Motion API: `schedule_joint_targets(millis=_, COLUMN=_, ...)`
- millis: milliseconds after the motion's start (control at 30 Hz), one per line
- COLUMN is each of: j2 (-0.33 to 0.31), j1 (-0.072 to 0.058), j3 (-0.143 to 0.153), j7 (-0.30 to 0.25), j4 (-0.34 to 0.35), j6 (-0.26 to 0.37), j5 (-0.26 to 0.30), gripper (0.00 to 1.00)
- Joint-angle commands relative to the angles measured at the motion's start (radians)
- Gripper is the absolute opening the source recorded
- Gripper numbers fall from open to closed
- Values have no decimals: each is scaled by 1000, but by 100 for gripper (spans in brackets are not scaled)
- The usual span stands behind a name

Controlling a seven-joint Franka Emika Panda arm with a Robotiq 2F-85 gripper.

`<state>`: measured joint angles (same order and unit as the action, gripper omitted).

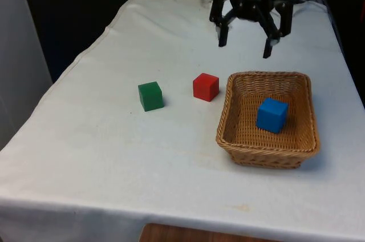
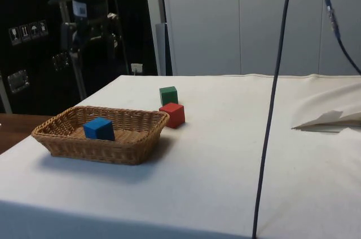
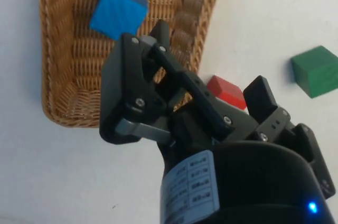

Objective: Pick up the blue cube and place it into the basket.

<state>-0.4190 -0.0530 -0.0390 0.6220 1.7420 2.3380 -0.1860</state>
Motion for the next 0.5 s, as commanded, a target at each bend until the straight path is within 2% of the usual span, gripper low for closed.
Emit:
schedule_joint_targets(millis=0, j2=6, j1=10, j3=-4, j7=-22, j4=-5, j6=-14, j5=19, gripper=100)
schedule_joint_targets(millis=100, j2=12, j1=15, j3=5, j7=-39, j4=-10, j6=-23, j5=27, gripper=100)
schedule_joint_targets(millis=133, j2=8, j1=5, j3=11, j7=-22, j4=-8, j6=-12, j5=11, gripper=100)
schedule_joint_targets(millis=167, j2=14, j1=17, j3=7, j7=-44, j4=-12, j6=-27, j5=29, gripper=100)
schedule_joint_targets(millis=367, j2=14, j1=24, j3=29, j7=-79, j4=-21, j6=-30, j5=49, gripper=100)
schedule_joint_targets(millis=433, j2=13, j1=23, j3=33, j7=-83, j4=-21, j6=-28, j5=51, gripper=100)
schedule_joint_targets(millis=467, j2=16, j1=18, j3=39, j7=-75, j4=-17, j6=-24, j5=40, gripper=100)
